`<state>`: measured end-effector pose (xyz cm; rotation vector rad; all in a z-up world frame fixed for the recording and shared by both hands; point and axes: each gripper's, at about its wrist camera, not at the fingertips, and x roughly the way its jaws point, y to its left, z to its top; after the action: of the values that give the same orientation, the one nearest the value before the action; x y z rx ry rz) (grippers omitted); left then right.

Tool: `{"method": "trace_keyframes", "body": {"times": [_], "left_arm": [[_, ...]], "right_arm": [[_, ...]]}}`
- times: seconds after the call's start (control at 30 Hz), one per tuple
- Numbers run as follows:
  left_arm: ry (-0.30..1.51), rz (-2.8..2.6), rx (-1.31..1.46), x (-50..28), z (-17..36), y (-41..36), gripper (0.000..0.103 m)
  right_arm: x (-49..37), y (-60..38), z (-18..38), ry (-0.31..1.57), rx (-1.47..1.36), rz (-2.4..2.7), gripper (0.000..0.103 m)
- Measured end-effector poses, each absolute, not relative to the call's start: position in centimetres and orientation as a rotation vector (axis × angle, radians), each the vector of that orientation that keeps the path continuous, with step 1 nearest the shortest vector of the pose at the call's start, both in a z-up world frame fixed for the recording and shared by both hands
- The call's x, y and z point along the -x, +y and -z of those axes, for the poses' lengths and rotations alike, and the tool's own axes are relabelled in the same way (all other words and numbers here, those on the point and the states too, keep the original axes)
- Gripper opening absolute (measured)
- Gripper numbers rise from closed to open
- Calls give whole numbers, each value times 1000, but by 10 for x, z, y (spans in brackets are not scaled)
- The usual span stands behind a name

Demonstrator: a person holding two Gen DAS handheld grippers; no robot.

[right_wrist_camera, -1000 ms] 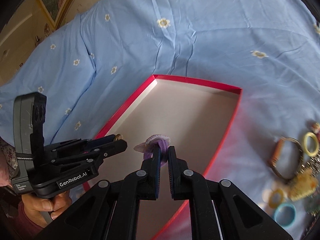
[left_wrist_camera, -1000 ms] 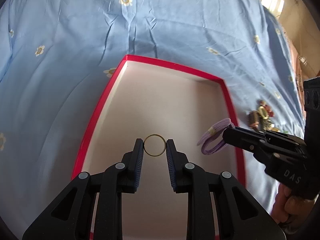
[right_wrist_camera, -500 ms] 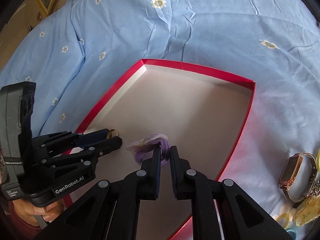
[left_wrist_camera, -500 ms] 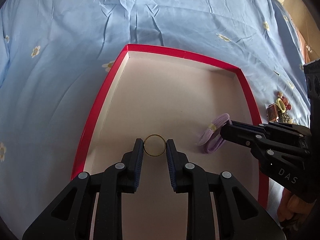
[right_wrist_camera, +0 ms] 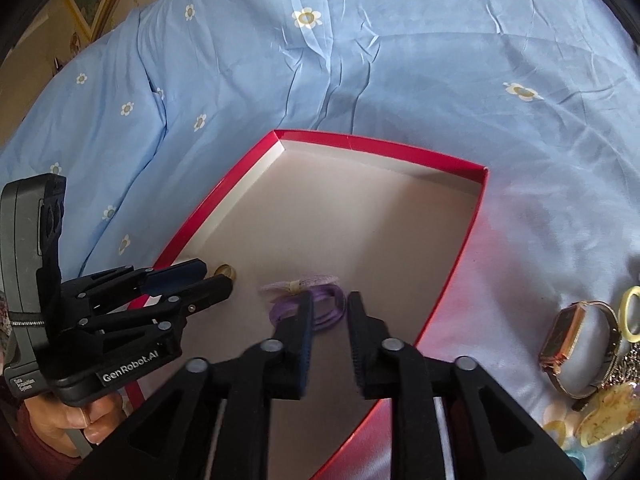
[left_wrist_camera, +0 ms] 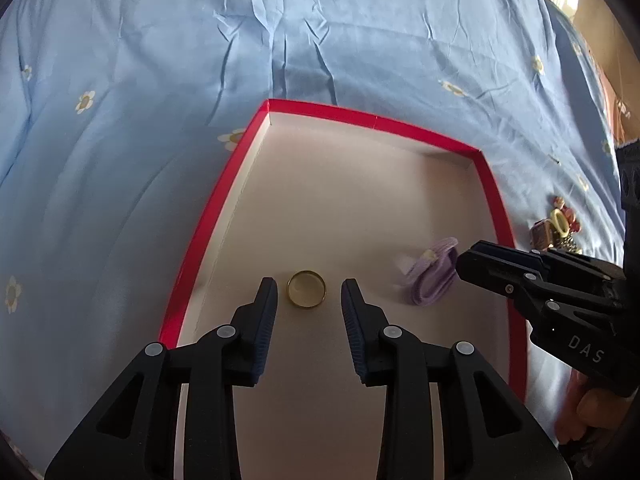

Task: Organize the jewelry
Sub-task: 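Carry the ring and hair tie into the red box while both tools open to release, then move both open tools back from the box to the jewelry pile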

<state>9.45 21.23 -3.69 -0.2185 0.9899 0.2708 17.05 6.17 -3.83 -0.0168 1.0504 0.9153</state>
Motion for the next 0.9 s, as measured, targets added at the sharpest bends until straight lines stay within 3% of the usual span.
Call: {"method": "trace_keyframes", "body": {"times": [0.47,0.63,0.9], "left_arm": [[939,-237,322,-58,17,183,36],[930,-187,334,-51,13,158,43],[947,-104,317,-51,13,115,43]], "right_arm": [[-148,7,7,978,-60,-892,23],[-142,-33,6,976,-89,-830,30],[-132,-99,2,953,-108,-726,35]]}}
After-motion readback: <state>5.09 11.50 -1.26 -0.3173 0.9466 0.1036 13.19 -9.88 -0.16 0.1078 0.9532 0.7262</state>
